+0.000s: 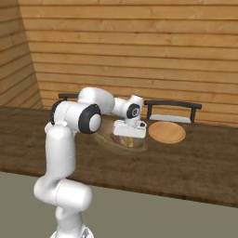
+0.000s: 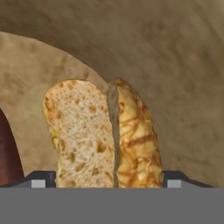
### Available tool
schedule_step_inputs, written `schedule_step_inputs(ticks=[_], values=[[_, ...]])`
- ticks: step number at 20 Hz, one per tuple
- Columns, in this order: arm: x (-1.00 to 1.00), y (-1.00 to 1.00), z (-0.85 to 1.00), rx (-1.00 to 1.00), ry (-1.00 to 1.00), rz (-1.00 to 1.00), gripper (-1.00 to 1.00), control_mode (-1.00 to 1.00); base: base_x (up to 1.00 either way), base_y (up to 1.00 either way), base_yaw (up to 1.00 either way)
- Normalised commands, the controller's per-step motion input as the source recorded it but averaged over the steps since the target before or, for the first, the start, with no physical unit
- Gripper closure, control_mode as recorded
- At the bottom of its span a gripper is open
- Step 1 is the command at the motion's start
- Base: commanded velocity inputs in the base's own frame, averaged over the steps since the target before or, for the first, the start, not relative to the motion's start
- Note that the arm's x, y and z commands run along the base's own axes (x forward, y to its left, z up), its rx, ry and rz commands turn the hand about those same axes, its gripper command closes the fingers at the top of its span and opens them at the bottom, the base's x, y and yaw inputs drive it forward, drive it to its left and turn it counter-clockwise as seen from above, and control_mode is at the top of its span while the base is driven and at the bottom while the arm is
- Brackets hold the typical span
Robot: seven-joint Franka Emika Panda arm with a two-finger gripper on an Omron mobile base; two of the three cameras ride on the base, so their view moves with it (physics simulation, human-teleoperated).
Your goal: Place one bun and one sausage from the bowl on each plate.
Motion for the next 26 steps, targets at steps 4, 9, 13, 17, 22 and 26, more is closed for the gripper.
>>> schedule_step_inputs(ticks=[4,9,13,17,22,26], values=[[-0.91,0.60,-0.19,-0.05,-0.37,-0.08,1.00,-1.00,0.00,0.00,0.00],[-0.33,0.75,0.23,-0.19,-0.33,-0.04,1.00,-1.00,0.00,0.00,0.00],[0.01,0.01,0.77,-0.10,-0.01,0.00,1.00,-1.00,0.00,0.00,0.00],[0.00,-0.38,0.81,-0.02,0.03,0.00,1.00,-1.00,0.00,0.00,0.00],[0.01,-0.42,0.65,0.00,0.15,0.00,1.00,-1.00,0.00,0.00,0.00],[0.00,-0.09,0.19,0.00,0.15,0.00,1.00,-1.00,0.00,0.00,0.00]])
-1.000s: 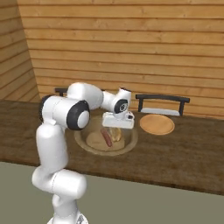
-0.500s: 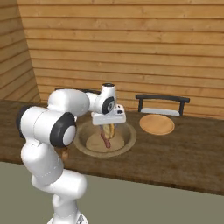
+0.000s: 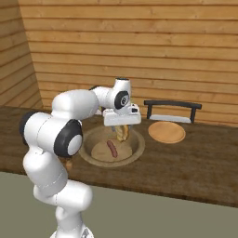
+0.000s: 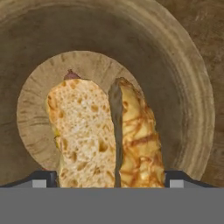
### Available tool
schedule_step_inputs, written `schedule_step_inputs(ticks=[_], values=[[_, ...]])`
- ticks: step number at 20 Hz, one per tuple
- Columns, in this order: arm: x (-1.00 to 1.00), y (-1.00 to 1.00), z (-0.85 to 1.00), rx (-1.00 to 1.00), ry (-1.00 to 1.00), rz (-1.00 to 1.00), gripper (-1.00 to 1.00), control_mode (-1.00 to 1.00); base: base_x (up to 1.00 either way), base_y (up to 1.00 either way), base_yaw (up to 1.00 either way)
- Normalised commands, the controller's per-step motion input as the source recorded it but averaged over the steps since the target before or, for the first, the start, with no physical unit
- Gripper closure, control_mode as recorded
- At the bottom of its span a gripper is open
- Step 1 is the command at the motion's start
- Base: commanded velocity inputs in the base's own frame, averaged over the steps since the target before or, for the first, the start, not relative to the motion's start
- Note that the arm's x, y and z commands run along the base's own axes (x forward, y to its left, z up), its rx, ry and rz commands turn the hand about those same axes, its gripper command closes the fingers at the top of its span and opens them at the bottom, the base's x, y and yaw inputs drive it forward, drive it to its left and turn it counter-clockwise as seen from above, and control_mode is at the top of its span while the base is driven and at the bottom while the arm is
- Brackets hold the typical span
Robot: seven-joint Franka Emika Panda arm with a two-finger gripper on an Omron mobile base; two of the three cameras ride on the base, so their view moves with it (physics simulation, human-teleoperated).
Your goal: Place one bun and one sausage from the bowl on each plate.
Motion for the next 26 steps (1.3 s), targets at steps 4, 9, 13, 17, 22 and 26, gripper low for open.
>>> schedule_step_inputs(ticks=[4,9,13,17,22,26], values=[[0.00,-0.03,0.11,0.00,0.11,0.00,1.00,-1.00,0.00,0.00,0.00],[0.00,-0.01,0.01,0.00,0.02,0.00,1.00,1.00,0.00,-0.18,0.00],[0.00,0.00,0.00,0.00,0.00,0.00,1.00,1.00,-0.01,-0.69,0.04],[0.00,0.00,0.00,0.00,0.00,0.00,1.00,1.00,0.00,-0.73,0.03],[0.04,-0.44,0.09,0.01,0.03,0.01,1.00,-1.00,0.00,-0.12,0.00],[0.78,-0.32,0.01,0.01,-0.02,0.08,1.00,-1.00,0.00,0.00,0.00]])
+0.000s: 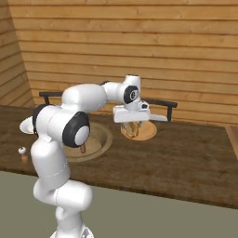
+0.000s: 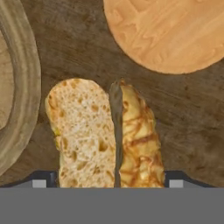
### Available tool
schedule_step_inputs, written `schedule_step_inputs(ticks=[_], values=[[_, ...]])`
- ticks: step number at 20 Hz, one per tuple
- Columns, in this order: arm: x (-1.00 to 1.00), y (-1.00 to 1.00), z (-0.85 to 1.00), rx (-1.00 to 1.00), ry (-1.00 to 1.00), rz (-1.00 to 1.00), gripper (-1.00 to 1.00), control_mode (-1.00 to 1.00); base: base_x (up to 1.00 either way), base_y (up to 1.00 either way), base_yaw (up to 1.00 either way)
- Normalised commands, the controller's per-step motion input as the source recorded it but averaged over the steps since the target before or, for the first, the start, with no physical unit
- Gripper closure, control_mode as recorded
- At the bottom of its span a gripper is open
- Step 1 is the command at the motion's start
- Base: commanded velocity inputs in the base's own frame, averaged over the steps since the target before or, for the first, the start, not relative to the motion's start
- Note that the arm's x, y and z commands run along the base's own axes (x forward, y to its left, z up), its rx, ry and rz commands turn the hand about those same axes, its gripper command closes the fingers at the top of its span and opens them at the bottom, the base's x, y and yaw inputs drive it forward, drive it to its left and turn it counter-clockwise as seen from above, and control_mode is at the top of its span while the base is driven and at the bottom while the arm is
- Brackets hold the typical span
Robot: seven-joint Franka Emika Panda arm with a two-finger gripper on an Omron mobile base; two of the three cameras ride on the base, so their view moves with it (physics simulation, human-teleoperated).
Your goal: Place one bun and one sausage from the bowl on each plate.
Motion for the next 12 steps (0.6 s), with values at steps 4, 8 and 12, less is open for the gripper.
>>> schedule_step_inputs(ticks=[4,8,12], values=[[1.00,-0.20,-0.06,0.07,-0.01,0.25,1.00,-1.00,0.00,0.00,0.00],[0.97,-0.16,-0.51,0.19,-0.14,0.30,1.00,-1.00,0.00,0.00,0.00],[0.83,0.00,-0.95,0.17,-0.22,0.26,1.00,-1.00,0.00,0.00,0.00]])
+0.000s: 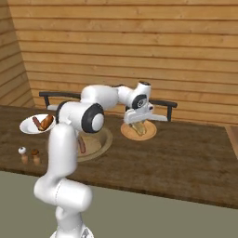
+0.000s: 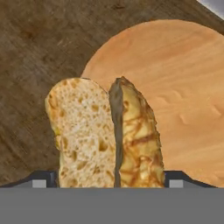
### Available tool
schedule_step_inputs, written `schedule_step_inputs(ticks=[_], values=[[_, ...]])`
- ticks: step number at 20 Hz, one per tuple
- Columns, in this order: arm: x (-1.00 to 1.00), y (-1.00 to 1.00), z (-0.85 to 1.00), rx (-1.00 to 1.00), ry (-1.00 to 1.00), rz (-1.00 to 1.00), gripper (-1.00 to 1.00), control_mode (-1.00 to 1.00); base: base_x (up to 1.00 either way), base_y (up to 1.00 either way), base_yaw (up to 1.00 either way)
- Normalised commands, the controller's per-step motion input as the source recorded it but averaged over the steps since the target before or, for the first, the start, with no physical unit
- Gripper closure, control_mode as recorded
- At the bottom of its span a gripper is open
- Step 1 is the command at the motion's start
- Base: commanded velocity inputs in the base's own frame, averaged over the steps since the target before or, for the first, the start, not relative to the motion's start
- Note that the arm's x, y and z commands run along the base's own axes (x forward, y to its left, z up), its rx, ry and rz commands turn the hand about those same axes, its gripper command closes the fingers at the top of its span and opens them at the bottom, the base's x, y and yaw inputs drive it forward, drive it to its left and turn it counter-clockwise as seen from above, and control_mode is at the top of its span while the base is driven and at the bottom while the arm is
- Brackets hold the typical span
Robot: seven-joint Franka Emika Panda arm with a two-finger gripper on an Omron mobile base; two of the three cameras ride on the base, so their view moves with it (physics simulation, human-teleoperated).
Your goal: Place one bun and one sausage from the bowl on each plate.
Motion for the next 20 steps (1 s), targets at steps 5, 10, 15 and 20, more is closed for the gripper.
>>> schedule_step_inputs(ticks=[5,10,15,20], values=[[0.94,-0.01,-0.59,0.08,-0.08,0.24,1.00,-1.00,0.00,0.00,0.00],[0.44,0.04,-0.38,0.01,-0.14,0.14,1.00,-1.00,0.00,0.00,0.00],[-0.12,0.25,-0.33,0.00,-0.26,0.01,-1.00,-1.00,0.00,0.00,0.00],[-0.03,0.39,-0.16,-0.02,-0.07,0.10,-1.00,-1.00,0.00,0.00,0.00]])
